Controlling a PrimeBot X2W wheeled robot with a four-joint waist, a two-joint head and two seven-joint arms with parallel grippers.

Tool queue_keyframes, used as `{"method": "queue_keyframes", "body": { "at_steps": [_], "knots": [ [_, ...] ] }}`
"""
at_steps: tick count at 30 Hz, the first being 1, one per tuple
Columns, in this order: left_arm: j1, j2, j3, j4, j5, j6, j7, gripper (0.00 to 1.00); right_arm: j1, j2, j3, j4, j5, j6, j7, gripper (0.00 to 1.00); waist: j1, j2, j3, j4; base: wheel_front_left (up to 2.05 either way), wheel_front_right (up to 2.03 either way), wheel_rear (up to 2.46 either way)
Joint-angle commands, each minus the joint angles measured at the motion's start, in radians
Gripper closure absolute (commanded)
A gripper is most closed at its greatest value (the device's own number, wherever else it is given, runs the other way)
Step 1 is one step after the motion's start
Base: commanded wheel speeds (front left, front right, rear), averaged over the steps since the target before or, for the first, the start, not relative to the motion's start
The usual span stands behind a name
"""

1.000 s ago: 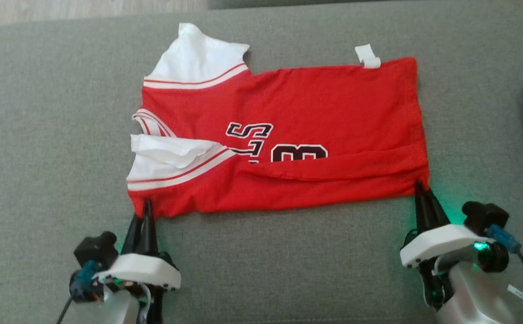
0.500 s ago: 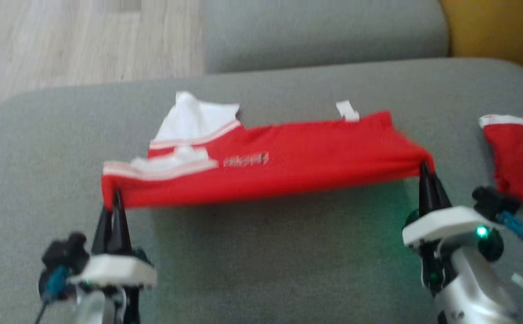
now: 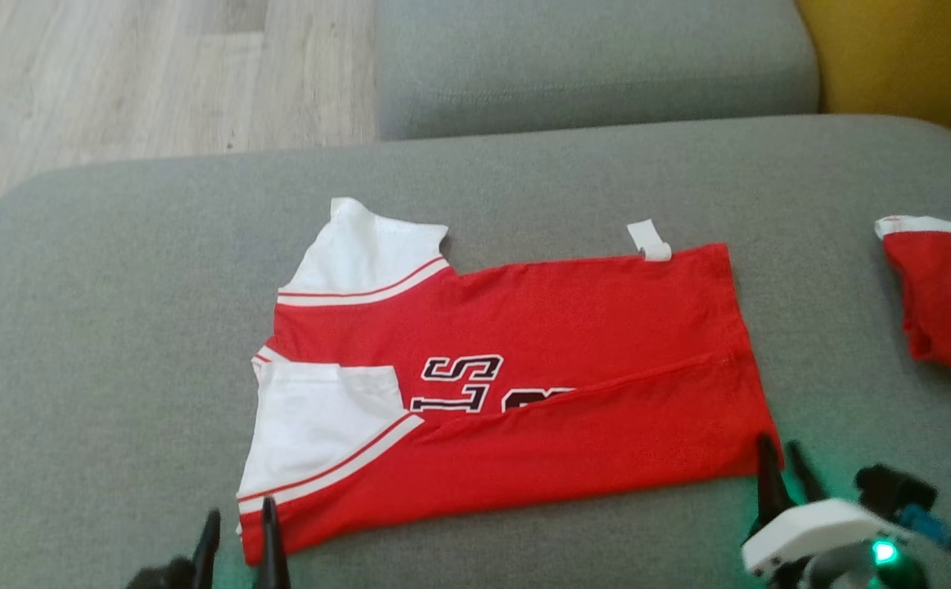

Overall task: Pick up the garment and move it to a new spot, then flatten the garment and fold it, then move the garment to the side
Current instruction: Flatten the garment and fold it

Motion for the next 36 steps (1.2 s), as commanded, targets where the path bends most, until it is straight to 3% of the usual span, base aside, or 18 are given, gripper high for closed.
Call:
{"method": "queue_keyframes", "body": {
  "at_steps": [1, 5, 7, 11, 12, 14, 17, 21, 27, 28, 29, 30, 31, 32, 36],
  "knots": [
    [-0.063, 0.01, 0.03, -0.039, 0.008, 0.007, -0.005, 0.0, -0.055, -0.028, 0.012, -0.034, -0.021, -0.001, -0.006, 0.0, 0.0001, -0.0001, 0.014, 0.002, 0.0, 0.0, 0.0],
    [-0.151, 0.013, 0.048, -0.052, 0.06, 0.002, -0.005, 0.0, -0.132, -0.061, -0.012, -0.063, -0.102, -0.001, -0.007, 0.0, 0.0001, -0.0001, 0.083, 0.003, 0.0, 0.0, 0.0],
    [-0.29, 0.043, 0.044, -0.047, 0.104, -0.016, -0.005, 0.0, -0.24, -0.086, -0.016, -0.069, -0.165, -0.001, 0.002, 0.0, 0.0001, -0.0001, 0.152, 0.009, 0.0, 0.0, 0.0],
    [-0.478, 0.077, 0.014, 0.027, 0.13, -0.043, -0.005, 0.0, -0.372, -0.102, -0.023, -0.041, -0.225, -0.001, 0.046, 0.0, 0.0001, -0.0001, 0.223, 0.018, 0.0, 0.0, 0.0],
    [-0.522, 0.086, 0.0, 0.048, 0.138, -0.047, -0.005, 0.0, -0.4, -0.104, -0.025, -0.029, -0.237, -0.001, 0.057, 0.05, 0.0001, -0.0001, 0.236, 0.02, 0.0, 0.0, 0.0],
    [-0.601, 0.103, -0.029, 0.094, 0.15, -0.056, 0.005, 0.0, -0.448, -0.105, -0.023, -0.001, -0.262, -0.001, 0.077, 0.06, 0.0001, -0.0001, 0.262, 0.024, 0.0, 0.0, 0.0],
    [-0.698, 0.12, -0.068, 0.157, 0.152, -0.065, 0.012, 0.0, -0.505, -0.106, -0.02, 0.043, -0.293, -0.001, 0.094, 0.01, 0.0001, -0.0001, 0.294, 0.029, 0.0, 0.0, 0.0],
    [-0.781, 0.133, -0.114, 0.229, 0.142, -0.069, 0.01, 0.0, -0.553, -0.101, -0.017, 0.095, -0.314, -0.001, 0.087, 0.02, 0.0001, -0.0001, 0.32, 0.033, 0.0, 0.0, 0.0],
    [-0.851, 0.15, -0.162, 0.292, 0.082, -0.07, 0.002, 0.0, -0.602, -0.095, 0.002, 0.153, -0.327, -0.001, 0.062, 0.11, 0.0001, -0.0001, 0.347, 0.033, 0.0, 0.0, 0.0],
    [-0.86, 0.152, -0.173, 0.299, 0.07, -0.07, 0.002, 0.0, -0.609, -0.094, 0.004, 0.161, -0.328, -0.001, 0.058, 0.17, 0.0001, -0.0001, 0.352, 0.032, 0.0, 0.0, 0.0],
    [-0.876, 0.16, -0.206, 0.312, 0.047, -0.07, 0.002, 0.0, -0.62, -0.094, 0.007, 0.176, -0.329, -0.001, 0.05, 0.53, 0.0001, -0.0001, 0.359, 0.031, 0.0, 0.0, 0.0],
    [-0.888, 0.166, -0.223, 0.315, 0.032, -0.07, 0.003, 0.0, -0.626, -0.093, 0.008, 0.182, -0.328, -0.001, 0.046, 0.67, 0.0001, -0.0001, 0.363, 0.03, 0.0, 0.0, 0.0],
    [-0.888, 0.166, -0.223, 0.315, 0.032, -0.07, 0.003, 0.0, -0.626, -0.093, 0.008, 0.182, -0.328, -0.001, 0.046, 0.67, 0.0001, -0.0001, 0.363, 0.03, 0.0, 0.0, 0.0],
    [-0.903, 0.174, -0.237, 0.316, 0.015, -0.07, 0.003, 0.0, -0.632, -0.092, 0.01, 0.187, -0.325, -0.001, 0.042, 1.0, 0.0001, -0.0001, 0.368, 0.028, 0.0, 0.0, 0.0],
    [-0.961, 0.209, -0.316, 0.308, -0.066, -0.07, 0.048, 0.0, -0.654, -0.091, 0.031, 0.196, -0.317, -0.001, 0.025, 1.0, 0.0001, -0.0001, 0.385, 0.02, 0.0, 0.0, 0.0]
  ]
}}
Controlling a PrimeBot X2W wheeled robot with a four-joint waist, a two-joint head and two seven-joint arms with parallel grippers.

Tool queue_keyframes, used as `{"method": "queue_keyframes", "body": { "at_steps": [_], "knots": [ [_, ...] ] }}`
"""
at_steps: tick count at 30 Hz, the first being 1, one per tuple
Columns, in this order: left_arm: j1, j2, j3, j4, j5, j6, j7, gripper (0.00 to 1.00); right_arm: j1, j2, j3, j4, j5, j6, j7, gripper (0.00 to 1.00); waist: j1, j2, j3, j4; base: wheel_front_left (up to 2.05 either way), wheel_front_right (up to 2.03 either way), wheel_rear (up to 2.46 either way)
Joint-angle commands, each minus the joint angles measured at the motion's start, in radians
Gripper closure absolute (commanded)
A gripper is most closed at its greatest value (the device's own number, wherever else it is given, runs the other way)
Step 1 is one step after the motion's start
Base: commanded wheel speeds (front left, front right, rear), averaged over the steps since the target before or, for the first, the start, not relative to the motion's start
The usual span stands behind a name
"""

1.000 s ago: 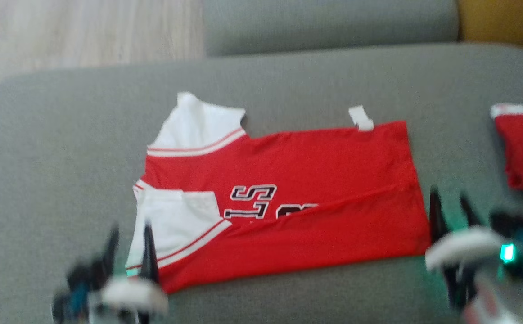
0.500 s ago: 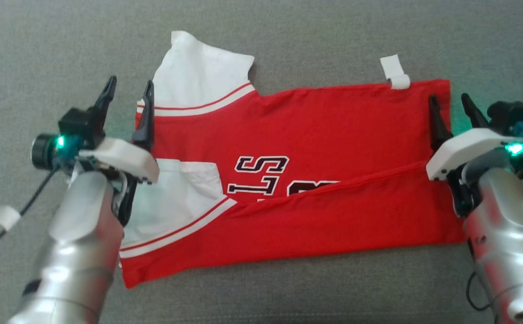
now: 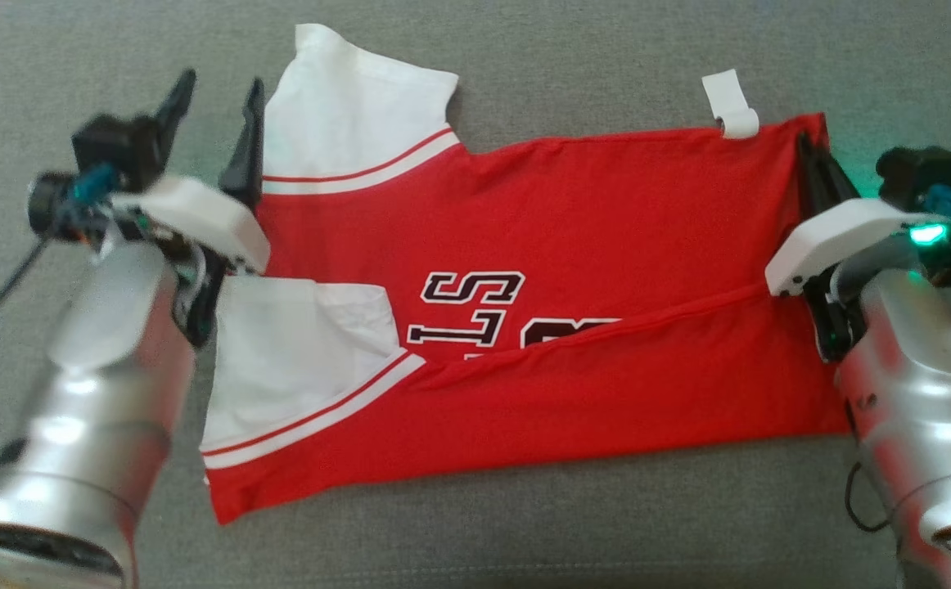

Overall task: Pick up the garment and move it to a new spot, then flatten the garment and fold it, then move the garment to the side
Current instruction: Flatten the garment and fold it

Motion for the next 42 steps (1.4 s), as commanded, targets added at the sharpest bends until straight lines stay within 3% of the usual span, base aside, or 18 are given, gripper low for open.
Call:
{"method": "queue_keyframes", "body": {
  "at_steps": [1, 9, 14, 28, 30, 31, 33, 40, 42],
  "knots": [
    [-0.061, 0.058, -0.005, -0.032, -0.028, 0.002, 0.019, 0.0, -0.031, 0.004, 0.026, -0.02, 0.002, -0.001, -0.02, 1.0, -0.0001, 0.0, 0.008, -0.007, 0.0, 0.0, 0.0],
    [-0.147, 0.159, -0.191, -0.11, -0.227, 0.002, 0.165, 0.0, -0.069, 0.028, 0.075, -0.018, 0.03, -0.001, -0.039, 1.0, -0.0001, 0.0, 0.055, -0.054, 0.0, 0.0, 0.0],
    [-0.195, 0.212, -0.249, -0.103, -0.3, 0.002, 0.2, 0.0, -0.099, 0.043, 0.108, -0.028, 0.054, -0.001, -0.044, 1.0, -0.0001, 0.0, 0.096, -0.09, 0.0, 0.0, 0.0],
    [-0.283, 0.245, -0.33, 0.014, -0.364, 0.002, 0.197, 0.0, -0.129, 0.046, 0.177, -0.07, 0.111, -0.001, -0.048, 1.0, -0.0001, 0.0, 0.166, -0.149, 0.0, 0.0, 0.0],
    [-0.292, 0.24, -0.338, 0.038, -0.362, 0.002, 0.192, 0.1, -0.128, 0.048, 0.183, -0.079, 0.116, -0.001, -0.049, 1.0, -0.0001, 0.0, 0.169, -0.152, 0.0, 0.0, 0.0],
    [-0.297, 0.237, -0.34, 0.048, -0.362, 0.002, 0.186, 0.47, -0.128, 0.048, 0.186, -0.082, 0.119, -0.001, -0.049, 1.0, -0.0001, 0.0, 0.17, -0.152, 0.0, 0.0, 0.0],
    [-0.303, 0.228, -0.35, 0.062, -0.361, 0.002, 0.18, 1.0, -0.126, 0.048, 0.189, -0.089, 0.123, -0.001, -0.049, 1.0, -0.0001, 0.0, 0.171, -0.152, 0.0, 0.0, 0.0],
    [-0.313, 0.224, -0.387, 0.061, -0.373, 0.002, 0.149, 1.0, -0.125, 0.039, 0.186, -0.1, 0.132, -0.001, -0.049, 1.0, -0.0001, 0.0, 0.162, -0.14, 0.0, 0.0, 0.0],
    [-0.329, 0.23, -0.393, 0.054, -0.363, 0.002, 0.094, 1.0, -0.127, 0.034, 0.173, -0.115, 0.131, -0.001, -0.049, 1.0, -0.0001, 0.0, 0.155, -0.134, 0.0, 0.0, 0.0]
  ]
}}
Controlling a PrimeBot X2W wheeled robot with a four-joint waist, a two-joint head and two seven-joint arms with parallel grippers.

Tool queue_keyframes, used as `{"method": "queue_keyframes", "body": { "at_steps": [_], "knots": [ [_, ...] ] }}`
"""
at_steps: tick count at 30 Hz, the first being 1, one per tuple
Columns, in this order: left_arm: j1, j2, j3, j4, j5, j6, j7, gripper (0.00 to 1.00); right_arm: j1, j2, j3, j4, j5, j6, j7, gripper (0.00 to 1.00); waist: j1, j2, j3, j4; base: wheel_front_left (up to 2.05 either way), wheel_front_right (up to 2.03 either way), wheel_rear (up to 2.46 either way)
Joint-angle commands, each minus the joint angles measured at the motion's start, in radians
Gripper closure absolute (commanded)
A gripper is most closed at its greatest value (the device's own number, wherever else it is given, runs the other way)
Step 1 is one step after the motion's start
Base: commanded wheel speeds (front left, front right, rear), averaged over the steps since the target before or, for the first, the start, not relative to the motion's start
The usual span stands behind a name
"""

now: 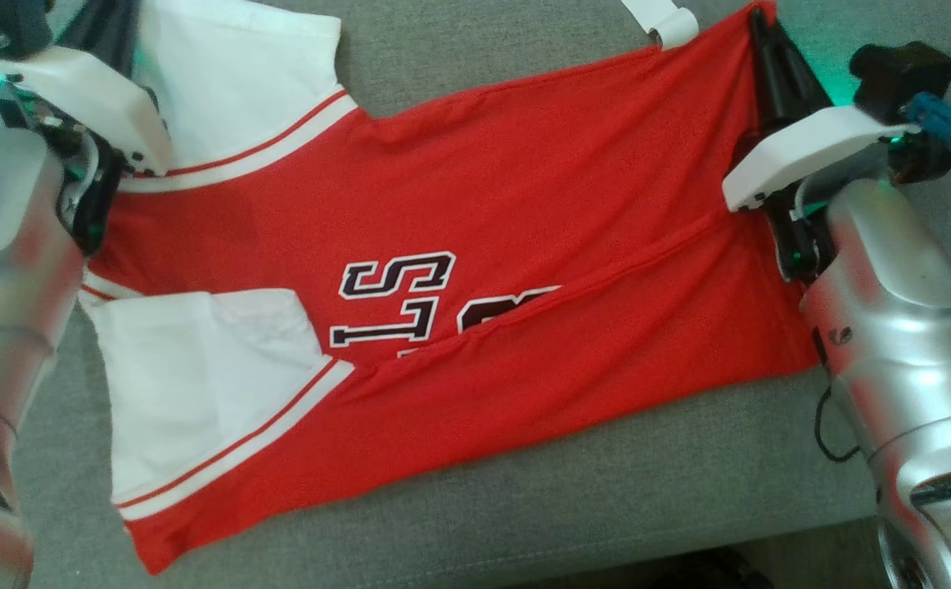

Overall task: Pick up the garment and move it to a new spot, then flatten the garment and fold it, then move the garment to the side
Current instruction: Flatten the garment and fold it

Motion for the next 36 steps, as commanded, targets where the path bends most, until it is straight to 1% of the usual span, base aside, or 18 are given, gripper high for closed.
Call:
{"method": "queue_keyframes", "body": {
  "at_steps": [1, 3, 6, 8, 11, 16, 21, 26, 31, 34, 36],
  "knots": [
    [-0.064, 0.045, 0.02, -0.021, 0.009, 0.002, -0.022, 1.0, 0.001, 0.001, 0.004, -0.032, 0.003, -0.001, -0.006, 1.0, -0.0001, 0.0, -0.005, 0.003, 0.0, 0.0, 0.0],
    [-0.09, 0.046, 0.024, -0.021, 0.028, 0.006, -0.083, 1.0, 0.001, -0.003, -0.024, -0.055, -0.01, -0.001, -0.006, 1.0, -0.0001, 0.0, -0.016, 0.008, 0.0, 0.0, 0.0],
    [-0.123, 0.041, 0.038, -0.033, 0.055, 0.017, -0.124, 1.0, 0.001, -0.005, -0.076, -0.083, -0.04, -0.001, -0.006, 1.0, -0.0001, 0.0, -0.038, 0.016, 0.0, 0.0, 0.0],
    [-0.139, 0.038, 0.053, -0.051, 0.076, 0.028, -0.132, 1.0, 0.003, -0.006, -0.114, -0.092, -0.063, -0.001, -0.006, 1.0, -0.0001, 0.0, -0.054, 0.023, 0.0, 0.0, 0.0],
    [-0.142, 0.038, 0.099, -0.12, 0.113, 0.045, -0.134, 1.0, 0.01, -0.008, -0.161, -0.092, -0.093, -0.001, -0.006, 1.0, -0.0001, 0.0, -0.075, 0.035, 0.0, 0.0, 0.0],
    [-0.061, 0.026, 0.152, -0.191, 0.166, 0.053, -0.134, 1.0, 0.057, -0.012, -0.207, -0.093, -0.142, -0.001, -0.006, 1.0, -0.0001, 0.0, -0.117, 0.054, 0.0, 0.0, 0.0],
    [0.091, 0.003, 0.237, -0.281, 0.2, 0.07, -0.135, 1.0, 0.146, -0.019, -0.218, -0.111, -0.162, -0.001, -0.006, 1.0, -0.0001, 0.0, -0.169, 0.069, 0.0, 0.0, 0.0],
    [0.311, -0.037, 0.354, -0.401, 0.235, 0.084, -0.135, 1.0, 0.267, -0.021, -0.234, -0.164, -0.156, -0.001, -0.006, 1.0, -0.0001, 0.0, -0.223, 0.081, 0.0, 0.0, 0.0],
    [0.536, -0.099, 0.453, -0.473, 0.276, 0.079, -0.135, 1.0, 0.372, -0.005, -0.246, -0.211, -0.133, -0.001, -0.006, 1.0, -0.0001, 0.0, -0.269, 0.094, 0.0, 0.0, 0.0],
    [0.652, -0.145, 0.533, -0.497, 0.294, 0.079, -0.135, 1.0, 0.424, 0.007, -0.251, -0.22, -0.12, -0.001, -0.006, 1.0, -0.0001, 0.0, -0.294, 0.1, 0.0, 0.0, 0.0],
    [0.722, -0.179, 0.57, -0.499, 0.311, 0.068, -0.135, 1.0, 0.453, 0.014, -0.261, -0.221, -0.114, -0.001, -0.006, 1.0, -0.0001, 0.0, -0.311, 0.106, 0.0, 0.0, 0.0]
  ]
}}
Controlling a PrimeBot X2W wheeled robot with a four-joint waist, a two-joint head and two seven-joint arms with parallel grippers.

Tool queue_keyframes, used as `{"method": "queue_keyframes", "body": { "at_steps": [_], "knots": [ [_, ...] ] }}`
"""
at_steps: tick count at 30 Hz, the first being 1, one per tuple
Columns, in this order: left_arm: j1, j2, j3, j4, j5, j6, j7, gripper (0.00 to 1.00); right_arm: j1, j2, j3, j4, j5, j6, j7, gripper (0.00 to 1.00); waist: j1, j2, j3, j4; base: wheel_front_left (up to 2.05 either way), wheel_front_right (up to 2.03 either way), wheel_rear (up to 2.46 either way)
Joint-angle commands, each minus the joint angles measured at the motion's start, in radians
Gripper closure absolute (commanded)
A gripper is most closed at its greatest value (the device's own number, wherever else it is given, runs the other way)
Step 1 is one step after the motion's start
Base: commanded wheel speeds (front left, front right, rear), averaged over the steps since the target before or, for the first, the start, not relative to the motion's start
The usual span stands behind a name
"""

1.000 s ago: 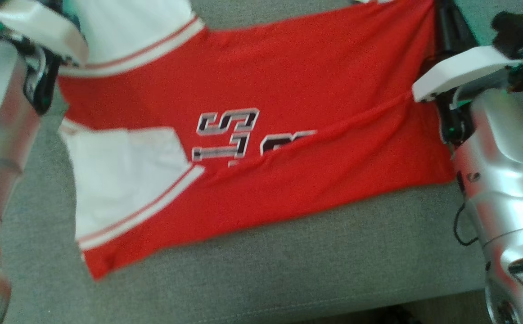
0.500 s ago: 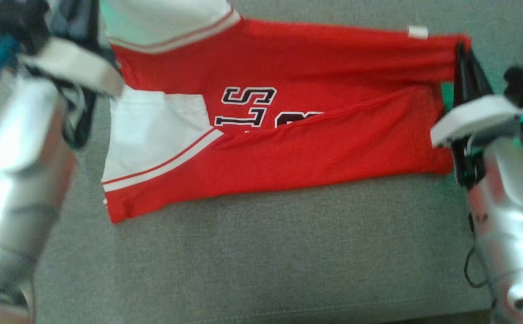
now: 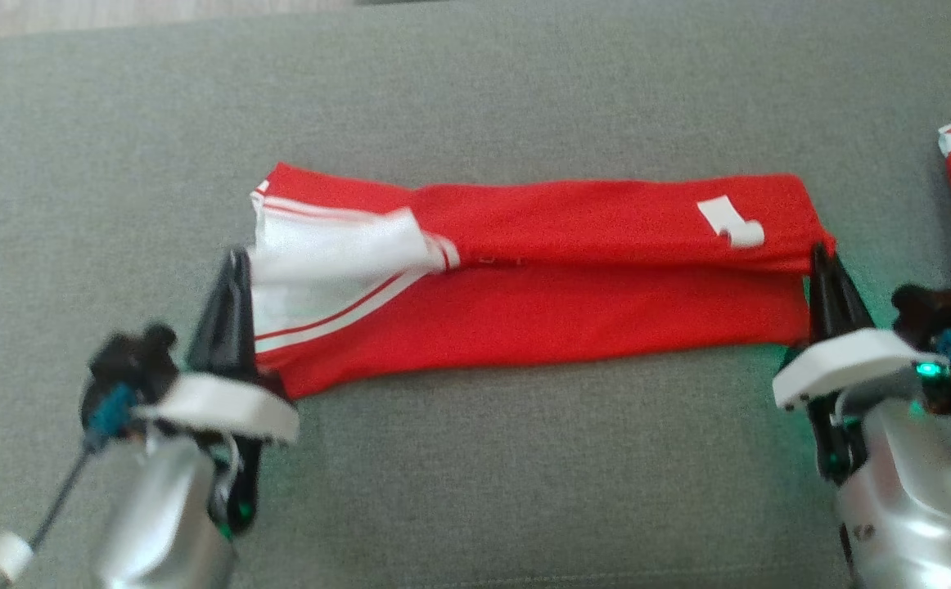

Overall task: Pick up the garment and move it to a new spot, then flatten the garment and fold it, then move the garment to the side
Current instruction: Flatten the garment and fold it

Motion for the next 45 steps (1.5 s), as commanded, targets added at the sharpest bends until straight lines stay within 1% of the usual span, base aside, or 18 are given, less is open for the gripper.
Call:
{"method": "queue_keyframes", "body": {
  "at_steps": [1, 2, 3, 4, 5, 7, 8, 11, 13, 15, 16, 18, 26, 30, 36, 39, 45],
  "knots": [
    [0.017, -0.004, 0.06, -0.028, 0.022, -0.01, -0.005, 1.0, 0.015, 0.006, 0.005, -0.03, 0.009, -0.001, -0.006, 1.0, 0.0003, -0.0001, -0.023, 0.011, 0.0, 0.0, 0.0],
    [0.04, -0.018, 0.075, -0.028, 0.037, -0.016, -0.005, 1.0, 0.025, 0.01, -0.002, -0.029, 0.013, -0.001, -0.006, 0.7, 0.0003, -0.0001, -0.03, 0.013, 0.0, 0.0, 0.0],
    [0.063, -0.034, 0.089, -0.027, 0.054, -0.019, -0.005, 0.61, 0.035, 0.013, -0.006, -0.024, 0.015, -0.001, -0.006, 0.08, 0.0003, -0.0001, -0.039, 0.016, 0.0, 0.0, 0.0],
    [0.083, -0.048, 0.103, -0.025, 0.07, -0.023, -0.005, 0.08, 0.043, 0.017, -0.011, -0.024, 0.018, -0.001, -0.006, 0.0, 0.0003, -0.0001, -0.048, 0.019, 0.0, 0.0, 0.0],
    [0.1, -0.06, 0.118, -0.025, 0.089, -0.024, -0.005, 0.0, 0.048, 0.02, -0.02, -0.028, 0.02, -0.001, -0.006, 0.0, 0.0003, -0.0001, -0.055, 0.021, 0.0, 0.0, 0.0],
    [0.115, -0.07, 0.137, -0.028, 0.109, -0.022, -0.005, 0.0, 0.053, 0.023, -0.031, -0.037, 0.019, -0.001, -0.006, 0.0, 0.0003, -0.0001, -0.064, 0.022, 0.0, 0.0, 0.0],
    [0.145, -0.087, 0.181, -0.05, 0.154, -0.008, -0.005, 0.0, 0.066, 0.032, -0.058, -0.066, 0.014, -0.001, -0.006, 0.0, 0.0003, -0.0001, -0.08, 0.024, 0.0, 0.0, 0.0],
    [0.192, -0.108, 0.236, -0.092, 0.228, 0.019, -0.005, 0.0, 0.095, 0.043, -0.084, -0.123, -0.019, -0.001, -0.006, 0.0, 0.0003, -0.0001, -0.106, 0.027, 0.0, 0.0, 0.0],
    [0.227, -0.118, 0.262, -0.118, 0.276, 0.034, -0.005, 0.0, 0.121, 0.049, -0.079, -0.145, -0.052, -0.001, -0.006, 0.0, 0.0003, -0.0001, -0.125, 0.024, 0.0, 0.0, 0.0],
    [0.261, -0.123, 0.269, -0.14, 0.329, 0.041, -0.005, 0.0, 0.141, 0.053, -0.081, -0.152, -0.059, -0.001, -0.006, 0.0, 0.0003, -0.0001, -0.139, 0.019, 0.0, 0.0, 0.0],
    [0.279, -0.127, 0.274, -0.147, 0.341, 0.043, -0.005, 0.0, 0.151, 0.054, -0.074, -0.152, -0.066, -0.001, -0.006, 0.0, 0.0003, -0.0001, -0.148, 0.017, 0.0, 0.0, 0.0],
    [0.312, -0.135, 0.284, -0.159, 0.355, 0.044, -0.005, 0.0, 0.171, 0.055, -0.057, -0.144, -0.045, -0.001, -0.006, 0.0, 0.0003, -0.0001, -0.164, 0.015, 0.0, 0.0, 0.0],
    [0.408, -0.149, 0.28, -0.169, 0.365, 0.046, -0.005, 0.0, 0.216, 0.055, -0.035, -0.105, -0.002, -0.001, -0.006, 0.0, 0.0003, -0.0001, -0.2, 0.007, 0.0, 0.0, 0.0],
    [0.406, -0.149, 0.252, -0.177, 0.343, 0.047, -0.005, 0.0, 0.185, 0.055, -0.043, -0.097, -0.009, -0.001, -0.006, 0.0, 0.0003, -0.0001, -0.163, 0.013, 0.0, 0.0, 0.0],
    [0.354, -0.149, 0.207, -0.179, 0.326, 0.049, -0.005, 0.0, 0.083, 0.055, -0.076, -0.049, -0.049, -0.001, -0.006, 0.0, 0.0003, -0.0001, -0.089, 0.047, 0.0, 0.0, 0.0],
    [0.33, -0.15, 0.184, -0.174, 0.323, 0.049, -0.005, 0.0, 0.041, 0.055, -0.107, 0.0, -0.074, -0.001, -0.006, 0.0, 0.0003, -0.0001, -0.063, 0.068, 0.0, 0.0, 0.0],
    [0.303, -0.15, 0.158, -0.163, 0.311, 0.053, -0.005, 0.0, -0.011, 0.055, -0.196, 0.151, -0.151, -0.001, -0.006, 0.0, 0.0003, -0.0001, -0.031, 0.099, 0.0, 0.0, 0.0]
  ]
}}
